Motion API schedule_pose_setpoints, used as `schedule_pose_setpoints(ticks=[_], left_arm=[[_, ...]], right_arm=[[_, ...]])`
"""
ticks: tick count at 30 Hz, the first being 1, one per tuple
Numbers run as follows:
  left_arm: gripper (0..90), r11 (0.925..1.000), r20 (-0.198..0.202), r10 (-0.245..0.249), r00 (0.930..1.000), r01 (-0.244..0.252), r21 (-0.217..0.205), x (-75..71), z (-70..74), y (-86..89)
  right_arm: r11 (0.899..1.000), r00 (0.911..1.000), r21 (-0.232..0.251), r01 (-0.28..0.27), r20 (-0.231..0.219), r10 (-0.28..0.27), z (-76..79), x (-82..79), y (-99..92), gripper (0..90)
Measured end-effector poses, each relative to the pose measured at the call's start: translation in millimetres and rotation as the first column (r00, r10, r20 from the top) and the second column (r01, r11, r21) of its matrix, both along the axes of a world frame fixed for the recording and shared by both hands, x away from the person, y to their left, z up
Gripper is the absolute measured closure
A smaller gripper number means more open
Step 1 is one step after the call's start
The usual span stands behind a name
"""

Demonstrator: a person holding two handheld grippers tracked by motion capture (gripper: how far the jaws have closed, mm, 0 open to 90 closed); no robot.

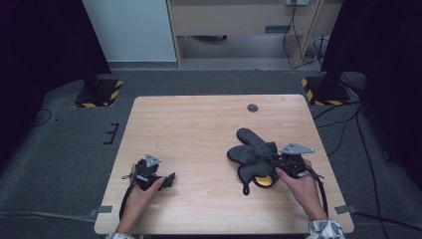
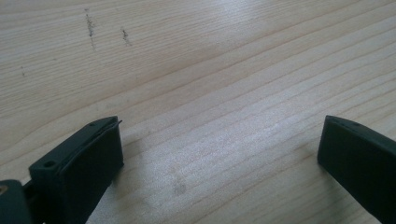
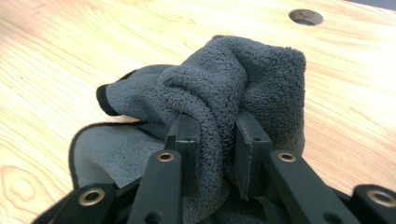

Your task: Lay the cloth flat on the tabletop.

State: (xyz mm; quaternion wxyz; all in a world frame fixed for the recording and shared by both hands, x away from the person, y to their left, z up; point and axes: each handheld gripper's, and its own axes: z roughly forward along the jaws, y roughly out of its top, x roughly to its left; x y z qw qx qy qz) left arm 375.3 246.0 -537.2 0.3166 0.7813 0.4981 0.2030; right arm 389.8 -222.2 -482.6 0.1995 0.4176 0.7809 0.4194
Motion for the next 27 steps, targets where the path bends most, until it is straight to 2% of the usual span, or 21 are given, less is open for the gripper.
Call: schedule_pose_setpoints(ticks=[12, 18, 27], left_arm=[[0.0, 1.0, 0.0, 0.0, 1.0, 0.0, 0.0, 0.0, 0.0, 0.0], [0.0, 1.0, 0.0, 0.0, 1.0, 0.0, 0.0, 0.0, 0.0, 0.0], [0.0, 1.0, 0.0, 0.0, 1.0, 0.0, 0.0, 0.0, 0.0, 0.0]], right_arm=[[0.998, 0.9982, 0.034, -0.061, 0.0, 0.061, 11.4, 5.6, 31.5, 76.7], [0.994, 0.9949, 0.042, -0.101, -0.005, 0.101, 20.7, 11.5, 56.0, 77.1], [0.991, 0.993, 0.067, -0.116, -0.018, 0.117, 24.3, 16.5, 78.4, 77.2]])
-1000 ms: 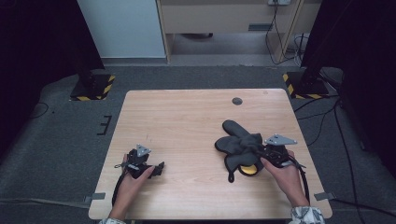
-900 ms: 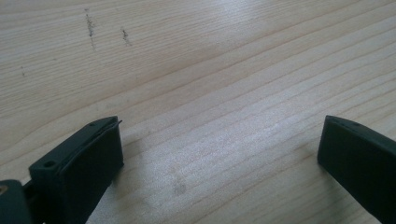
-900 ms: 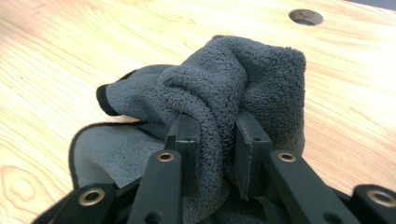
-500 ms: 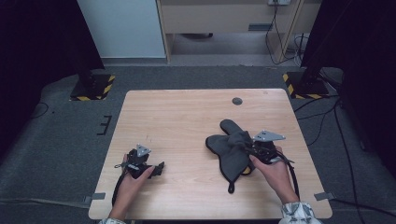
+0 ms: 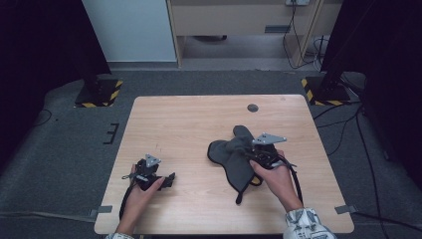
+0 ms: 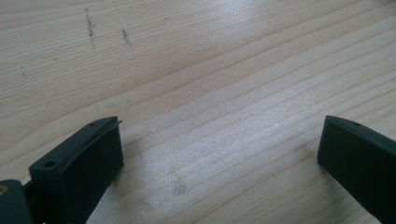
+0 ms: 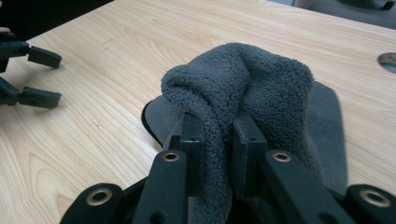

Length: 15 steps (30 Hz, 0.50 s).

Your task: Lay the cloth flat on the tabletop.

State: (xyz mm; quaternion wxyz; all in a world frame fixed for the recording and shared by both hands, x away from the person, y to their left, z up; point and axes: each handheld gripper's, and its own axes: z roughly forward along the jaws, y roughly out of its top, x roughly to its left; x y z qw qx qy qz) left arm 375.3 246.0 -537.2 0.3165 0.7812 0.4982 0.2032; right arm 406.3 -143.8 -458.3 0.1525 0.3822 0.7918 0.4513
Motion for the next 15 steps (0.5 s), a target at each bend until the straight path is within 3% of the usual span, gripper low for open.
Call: schedule_pose_setpoints(ticks=[4, 15], left_arm=[[0.0, 1.0, 0.0, 0.001, 1.0, -0.001, 0.0, 0.0, 0.0, -0.1], [0.0, 1.0, 0.0, 0.003, 1.0, -0.003, 0.0, 0.1, 0.0, -0.3]], right_arm=[[1.0, 0.9999, 0.02, -0.011, -0.013, 0.011, -1.2, 2.3, 12.8, 77.2], [1.0, 0.9995, 0.01, -0.023, -0.021, 0.023, 3.6, 14.8, 47.0, 76.9]])
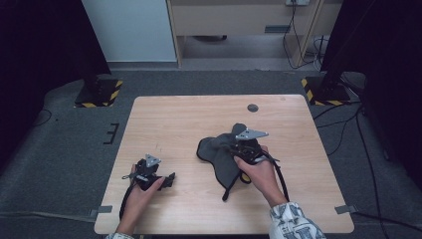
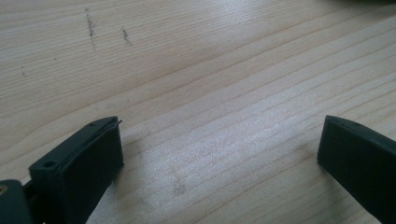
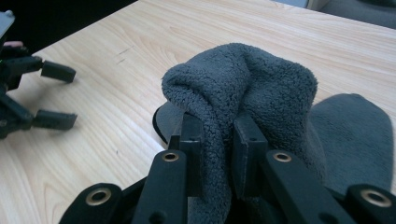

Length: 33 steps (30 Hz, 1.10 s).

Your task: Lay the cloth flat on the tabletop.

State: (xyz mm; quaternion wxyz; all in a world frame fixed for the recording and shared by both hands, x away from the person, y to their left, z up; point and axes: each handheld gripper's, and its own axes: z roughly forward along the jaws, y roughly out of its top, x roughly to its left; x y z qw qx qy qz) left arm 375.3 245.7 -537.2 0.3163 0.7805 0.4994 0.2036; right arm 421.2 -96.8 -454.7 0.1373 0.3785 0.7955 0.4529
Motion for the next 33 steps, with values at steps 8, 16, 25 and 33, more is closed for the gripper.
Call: schedule_pose_setpoints(ticks=[8, 16, 25, 33], left_arm=[[0.0, 1.0, 0.0, -0.001, 1.0, 0.001, 0.0, 0.2, 0.0, -0.1], [0.0, 1.0, -0.001, -0.001, 1.0, 0.001, 0.0, 0.3, 0.1, -0.2], [0.0, 1.0, 0.0, -0.005, 1.0, 0.005, -0.001, 1.0, 0.1, 0.2], [0.0, 0.9999, 0.002, -0.013, 0.9999, 0.013, 0.0, 2.5, 0.1, 1.9]], right_arm=[[1.0, 0.9998, 0.007, -0.013, -0.011, 0.013, 4.4, 10.2, 31.6, 76.8], [0.999, 0.9986, 0.021, -0.04, -0.034, 0.04, 0.4, 6.0, 57.9, 76.8], [0.995, 0.995, 0.034, -0.093, -0.034, 0.094, -4.8, -16.9, 68.8, 75.5], [0.992, 0.9905, 0.005, -0.128, -0.049, 0.128, -21.6, -26.9, 75.4, 65.7]])
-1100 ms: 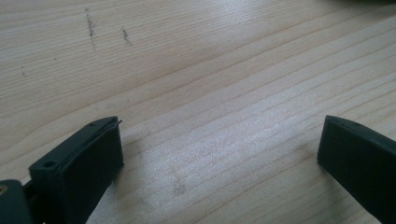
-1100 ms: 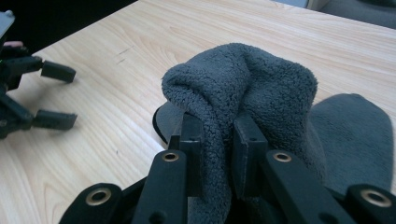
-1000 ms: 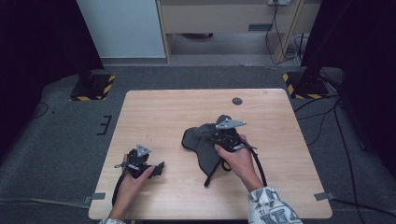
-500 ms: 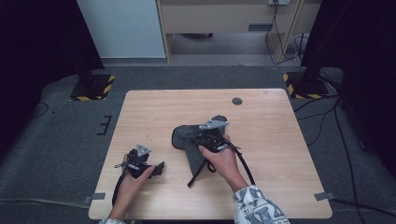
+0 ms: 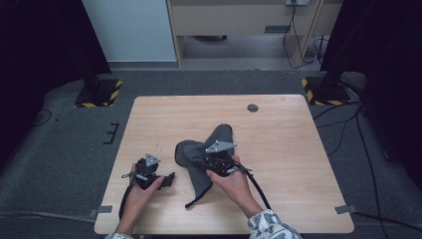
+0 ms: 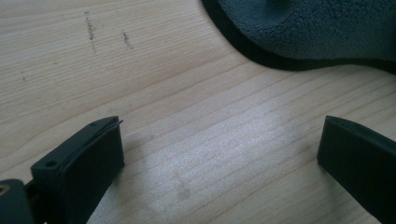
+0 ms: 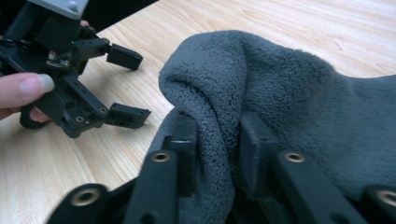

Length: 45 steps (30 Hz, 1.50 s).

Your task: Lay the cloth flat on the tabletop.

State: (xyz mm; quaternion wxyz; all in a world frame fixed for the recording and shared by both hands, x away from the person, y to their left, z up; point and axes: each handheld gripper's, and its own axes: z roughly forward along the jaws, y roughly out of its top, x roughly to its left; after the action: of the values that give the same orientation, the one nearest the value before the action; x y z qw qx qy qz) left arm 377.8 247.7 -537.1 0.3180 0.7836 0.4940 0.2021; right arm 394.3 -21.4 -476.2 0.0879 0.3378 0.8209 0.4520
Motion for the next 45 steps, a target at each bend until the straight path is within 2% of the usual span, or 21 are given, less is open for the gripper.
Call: schedule_pose_setpoints(ticks=[3, 7, 10, 13, 16, 22, 27, 29, 33, 34, 36, 37, 40, 42, 45], left_arm=[[0.0, 1.0, 0.001, -0.002, 1.0, 0.002, 0.0, 0.1, -0.1, 0.2], [0.0, 1.0, 0.002, -0.002, 1.0, 0.002, 0.0, 0.4, -0.1, 0.3], [0.0, 1.0, 0.002, -0.003, 1.0, 0.003, 0.001, 0.3, 0.0, 0.5], [0.0, 1.0, 0.004, -0.008, 1.0, 0.008, 0.002, 0.4, 0.1, 0.8], [3.7, 0.9997, 0.015, -0.022, 0.9996, 0.022, -0.003, 0.3, 0.5, 1.3], [6.4, 0.9995, 0.018, -0.029, 0.9994, 0.029, -0.006, -0.3, 0.9, 1.9], [14.3, 0.9996, 0.025, -0.029, 0.9993, 0.029, -0.007, 0.5, 2.6, 4.8], [16.6, 0.9995, 0.021, -0.031, 0.9993, 0.031, -0.003, 1.5, 3.8, 4.9], [19.2, 0.9993, 0.018, -0.038, 0.9991, 0.038, -0.003, 3.8, 4.3, 4.2], [18.8, 0.9992, 0.018, -0.041, 0.999, 0.041, -0.002, 4.2, 4.2, 4.0], [18.7, 0.9988, 0.017, -0.048, 0.9987, 0.048, -0.001, 4.4, 4.3, 3.1], [18.9, 0.9988, 0.018, -0.049, 0.9986, 0.049, -0.003, 4.4, 4.3, 2.6], [19.1, 0.9985, 0.016, -0.055, 0.9984, 0.055, 0.002, 4.2, 4.7, 1.9], [19.1, 0.9985, 0.016, -0.055, 0.9983, 0.055, 0.004, 3.8, 4.8, 1.2], [18.8, 0.9986, 0.016, -0.053, 0.9985, 0.053, 0.002, 3.1, 4.8, -0.2]], right_arm=[[1.0, 0.9999, -0.013, -0.011, 0.005, 0.011, 0.5, -0.1, 0.0, 53.9], [1.0, 0.9998, -0.016, 0.009, 0.019, -0.009, 7.7, -1.2, -6.0, 37.8], [0.999, 0.999, -0.034, 0.03, 0.035, -0.029, 13.8, -1.3, -11.7, 29.8], [0.998, 0.9976, -0.041, 0.047, 0.054, -0.045, 19.2, -1.5, -19.6, 26.9], [0.997, 0.996, -0.047, 0.067, 0.062, -0.064, 22.1, 1.2, -29.3, 27.6], [0.993, 0.993, -0.054, 0.103, 0.064, -0.1, 22.5, 12.3, -48.5, 35.2], [0.985, 0.9857, -0.07, 0.158, 0.07, -0.154, 19.6, 27.6, -66.2, 46.2], [0.983, 0.9842, -0.052, 0.174, 0.041, -0.172, 16.0, 35.8, -73.4, 52.8], [0.973, 0.9753, -0.072, 0.22, 0.034, -0.218, 5.5, 51.6, -81.3, 59.8], [0.97, 0.9729, -0.075, 0.231, 0.029, -0.229, 1.7, 55.6, -82.3, 60.0], [0.969, 0.9694, -0.047, 0.244, -0.016, -0.245, -6.0, 63.3, -83.1, 58.8], [0.968, 0.9684, -0.046, 0.248, -0.019, -0.249, -9.1, 66.1, -81.7, 57.4], [0.962, 0.9651, -0.084, 0.259, -0.02, -0.261, -19.0, 73.7, -74.9, 47.9], [0.954, 0.9605, -0.117, 0.275, -0.009, -0.278, -25.0, 78.4, -71.2, 42.0], [0.947, 0.9557, -0.141, 0.288, -0.019, -0.294, -34.5, 84.8, -69.4, 40.1]])
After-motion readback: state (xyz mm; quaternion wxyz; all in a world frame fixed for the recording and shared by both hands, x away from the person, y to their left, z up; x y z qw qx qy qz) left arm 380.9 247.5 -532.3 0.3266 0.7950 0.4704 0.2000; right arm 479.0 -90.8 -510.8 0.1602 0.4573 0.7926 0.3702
